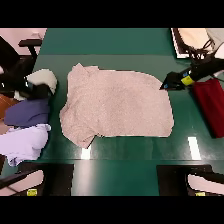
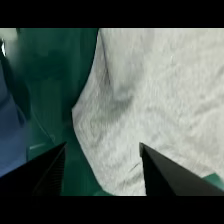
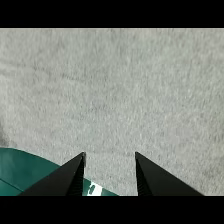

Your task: Fold the shirts.

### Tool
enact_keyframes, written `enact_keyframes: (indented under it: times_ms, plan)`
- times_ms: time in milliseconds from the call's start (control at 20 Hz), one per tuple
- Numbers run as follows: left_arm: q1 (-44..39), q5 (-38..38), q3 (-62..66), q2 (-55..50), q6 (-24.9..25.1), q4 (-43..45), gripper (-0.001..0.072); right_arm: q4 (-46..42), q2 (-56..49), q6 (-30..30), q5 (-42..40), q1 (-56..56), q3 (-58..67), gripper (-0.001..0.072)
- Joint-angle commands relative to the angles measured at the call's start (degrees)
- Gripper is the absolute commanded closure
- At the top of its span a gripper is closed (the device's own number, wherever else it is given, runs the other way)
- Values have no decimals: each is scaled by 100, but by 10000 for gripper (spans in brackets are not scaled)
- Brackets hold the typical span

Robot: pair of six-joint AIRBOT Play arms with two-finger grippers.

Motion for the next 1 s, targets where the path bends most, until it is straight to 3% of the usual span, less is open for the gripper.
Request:
enact_keyframes:
  times_ms: [0, 450, 600, 750, 800, 850, 900, 950]
  plan:
    - [26, 289, -1956, 1038, -33, 125, 179, 15, 813, -7, -330, 138, -857, 346]
    - [24, 1106, -3432, 1386, -111, -605, 179, 20, 1440, -2, -527, 138, -1215, 346]
    - [-37, 1578, -3670, 1384, 195, -1198, 179, 153, 1440, 2, -551, 136, -1215, 347]
    - [-363, 1818, -3781, 1384, 186, -1244, 182, 275, 1443, 0, -555, 114, -1215, 346]
    - [-439, 1812, -3779, 1384, 186, -1290, 281, 273, 1443, 0, -544, 114, -1215, 346]
    - [-450, 1808, -3777, 1392, 188, -1357, 490, 262, 1443, 0, -518, 114, -1217, 346]
    - [-450, 1757, -3738, 1397, 190, -1366, 651, 245, 1443, 0, -472, 107, -1217, 347]
    - [-450, 1670, -3635, 1397, 192, -1362, 688, 245, 1443, -2, -372, 35, -1231, 346]
